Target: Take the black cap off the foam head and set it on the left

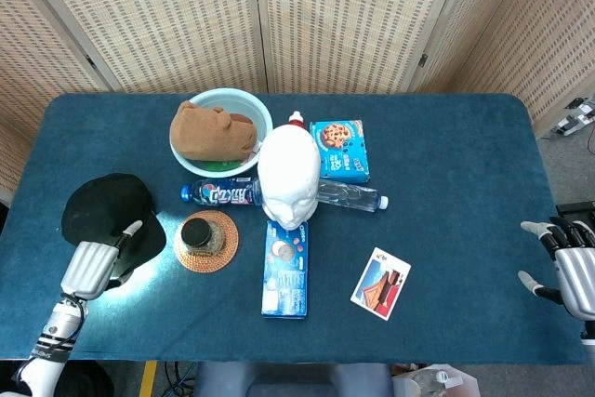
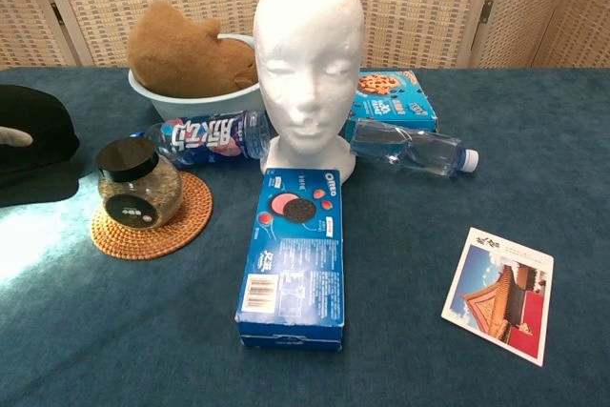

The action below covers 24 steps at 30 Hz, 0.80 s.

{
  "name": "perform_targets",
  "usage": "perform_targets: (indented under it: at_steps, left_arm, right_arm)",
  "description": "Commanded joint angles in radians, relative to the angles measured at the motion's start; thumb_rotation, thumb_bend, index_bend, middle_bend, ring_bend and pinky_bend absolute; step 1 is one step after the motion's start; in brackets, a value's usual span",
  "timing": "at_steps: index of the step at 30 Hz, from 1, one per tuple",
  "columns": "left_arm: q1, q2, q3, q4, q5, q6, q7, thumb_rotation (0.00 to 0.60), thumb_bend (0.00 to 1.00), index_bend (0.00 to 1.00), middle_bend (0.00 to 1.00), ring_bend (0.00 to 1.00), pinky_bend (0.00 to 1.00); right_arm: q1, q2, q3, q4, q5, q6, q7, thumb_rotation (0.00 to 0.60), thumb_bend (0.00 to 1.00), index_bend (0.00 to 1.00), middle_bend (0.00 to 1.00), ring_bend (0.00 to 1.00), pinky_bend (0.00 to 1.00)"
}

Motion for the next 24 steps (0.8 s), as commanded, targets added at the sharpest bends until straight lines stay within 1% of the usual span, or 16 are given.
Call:
perform_targets:
  at_steps: [1, 4, 7, 11, 12, 14, 15, 16, 19, 21, 24]
  left_arm:
    - [0.007, 0.065, 0.0, -0.129, -0.058, -0.06, 0.126, 0.6, 0.15, 0.05, 0.96, 0.96, 1.0]
    - [0.009, 0.093, -0.002, -0.199, -0.097, -0.088, 0.198, 0.6, 0.14, 0.01, 0.94, 0.94, 1.0]
    - [0.008, 0.126, 0.006, -0.27, -0.14, -0.129, 0.269, 0.6, 0.13, 0.0, 0.92, 0.93, 1.0]
    - [0.001, 0.158, 0.012, -0.347, -0.195, -0.17, 0.364, 0.6, 0.11, 0.0, 0.86, 0.86, 1.0]
    - [0.001, 0.163, 0.011, -0.361, -0.207, -0.174, 0.378, 0.6, 0.1, 0.0, 0.84, 0.84, 0.99]
    - [0.0, 0.171, 0.008, -0.387, -0.225, -0.176, 0.404, 0.6, 0.07, 0.0, 0.78, 0.79, 0.93]
    - [0.0, 0.173, 0.007, -0.396, -0.23, -0.174, 0.414, 0.6, 0.06, 0.0, 0.76, 0.77, 0.92]
    - [0.001, 0.176, 0.007, -0.404, -0.235, -0.171, 0.424, 0.6, 0.05, 0.0, 0.72, 0.74, 0.89]
    - [0.002, 0.182, 0.003, -0.426, -0.236, -0.156, 0.444, 0.6, 0.05, 0.0, 0.65, 0.69, 0.86]
    - [0.005, 0.186, -0.003, -0.438, -0.224, -0.138, 0.434, 0.6, 0.05, 0.0, 0.62, 0.67, 0.86]
    - [0.015, 0.184, -0.018, -0.443, -0.192, -0.093, 0.389, 0.6, 0.05, 0.0, 0.61, 0.66, 0.86]
  right_arm:
    - [-0.001, -0.001, 0.0, 0.002, 0.001, 0.0, 0.002, 0.6, 0.18, 0.28, 0.31, 0.16, 0.22]
    - [-0.002, -0.001, 0.0, 0.004, 0.002, 0.0, 0.003, 0.6, 0.18, 0.28, 0.31, 0.16, 0.22]
    - [-0.002, -0.002, 0.0, 0.006, 0.003, 0.0, 0.005, 0.6, 0.18, 0.28, 0.31, 0.16, 0.22]
    - [0.0, -0.003, 0.0, 0.008, 0.0, -0.001, 0.008, 0.6, 0.18, 0.28, 0.31, 0.17, 0.22]
    - [0.0, -0.004, 0.0, 0.009, 0.0, -0.001, 0.009, 0.6, 0.18, 0.28, 0.31, 0.17, 0.22]
    - [-0.001, -0.004, 0.0, 0.01, -0.001, 0.0, 0.01, 0.6, 0.18, 0.28, 0.31, 0.17, 0.22]
    - [-0.001, -0.003, 0.0, 0.011, 0.0, 0.0, 0.011, 0.6, 0.18, 0.28, 0.31, 0.17, 0.22]
    - [-0.002, -0.003, 0.0, 0.011, 0.001, 0.001, 0.012, 0.6, 0.18, 0.28, 0.31, 0.17, 0.22]
    - [-0.005, -0.003, 0.0, 0.012, 0.001, 0.005, 0.015, 0.6, 0.18, 0.28, 0.31, 0.17, 0.22]
    - [-0.006, -0.003, -0.001, 0.013, 0.0, 0.006, 0.016, 0.6, 0.18, 0.28, 0.31, 0.17, 0.22]
    - [-0.007, -0.004, -0.001, 0.015, 0.001, 0.007, 0.017, 0.6, 0.18, 0.28, 0.31, 0.17, 0.22]
